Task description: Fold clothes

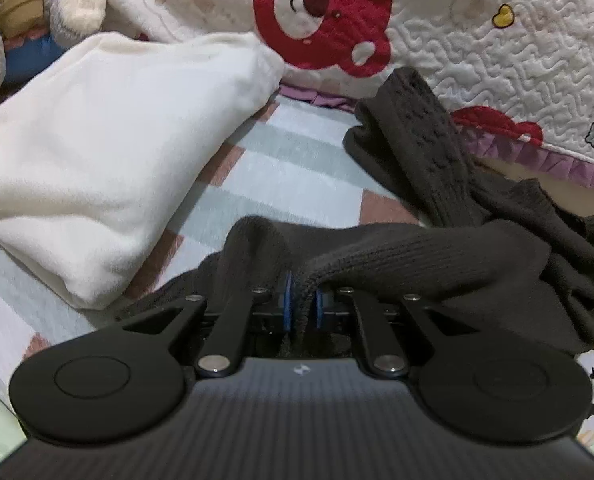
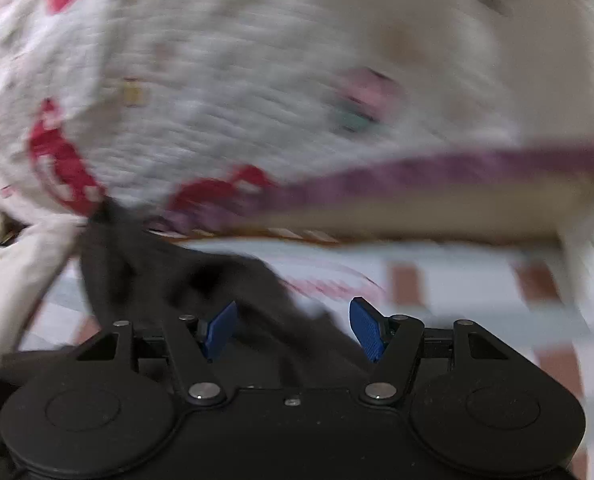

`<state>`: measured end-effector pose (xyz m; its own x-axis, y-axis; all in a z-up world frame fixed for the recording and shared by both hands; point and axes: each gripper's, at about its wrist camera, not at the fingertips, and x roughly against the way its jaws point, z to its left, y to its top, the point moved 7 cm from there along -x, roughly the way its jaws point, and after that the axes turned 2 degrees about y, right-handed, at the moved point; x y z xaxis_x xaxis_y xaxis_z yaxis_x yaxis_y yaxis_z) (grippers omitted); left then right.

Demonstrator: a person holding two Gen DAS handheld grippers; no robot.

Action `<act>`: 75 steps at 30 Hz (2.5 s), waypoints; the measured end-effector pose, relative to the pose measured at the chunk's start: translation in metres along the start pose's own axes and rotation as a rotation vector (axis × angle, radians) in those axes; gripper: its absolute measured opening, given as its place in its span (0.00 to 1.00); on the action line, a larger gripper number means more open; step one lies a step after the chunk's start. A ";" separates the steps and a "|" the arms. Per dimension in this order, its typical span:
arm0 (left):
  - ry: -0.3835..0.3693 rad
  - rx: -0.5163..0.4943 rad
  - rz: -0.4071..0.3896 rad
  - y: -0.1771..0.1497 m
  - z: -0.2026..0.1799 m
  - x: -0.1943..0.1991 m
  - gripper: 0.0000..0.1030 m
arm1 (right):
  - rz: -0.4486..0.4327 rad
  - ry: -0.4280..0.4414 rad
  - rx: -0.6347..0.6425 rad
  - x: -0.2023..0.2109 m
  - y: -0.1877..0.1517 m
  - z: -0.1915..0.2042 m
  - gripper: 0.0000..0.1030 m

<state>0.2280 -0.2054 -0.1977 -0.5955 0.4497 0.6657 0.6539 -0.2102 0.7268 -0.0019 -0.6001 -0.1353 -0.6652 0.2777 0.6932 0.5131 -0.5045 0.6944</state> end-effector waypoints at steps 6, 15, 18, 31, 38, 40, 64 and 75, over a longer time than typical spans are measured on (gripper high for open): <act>0.043 -0.029 -0.073 0.015 0.004 0.005 0.08 | 0.086 -0.200 0.123 0.020 -0.062 -0.070 0.66; 0.139 -0.076 -0.134 0.020 0.013 0.001 0.09 | 0.210 -0.445 0.202 0.004 -0.115 -0.150 0.70; 0.087 0.021 -0.104 0.027 0.027 0.002 0.09 | 0.226 -0.495 0.166 -0.006 -0.117 -0.168 0.76; -0.237 0.024 -0.005 0.003 -0.027 0.062 0.26 | 0.323 0.274 -0.171 0.035 -0.123 -0.009 0.18; -0.447 -0.114 0.009 -0.015 -0.074 0.092 0.54 | 0.398 0.609 -0.170 0.034 -0.127 0.123 0.17; -0.504 -0.115 0.033 -0.021 -0.080 0.094 0.54 | 0.391 0.612 -0.164 0.036 -0.123 0.129 0.17; -0.828 -0.094 0.123 -0.051 -0.115 0.114 0.21 | 0.349 0.786 -0.084 0.066 -0.088 0.170 0.19; -0.480 -0.147 0.160 -0.059 -0.088 0.077 0.18 | 0.163 0.306 0.146 0.055 -0.069 0.064 0.59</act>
<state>0.1026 -0.2349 -0.1741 -0.1895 0.7418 0.6432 0.6263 -0.4132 0.6611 -0.0392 -0.4979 -0.1325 -0.6884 -0.0647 0.7224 0.6828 -0.3937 0.6154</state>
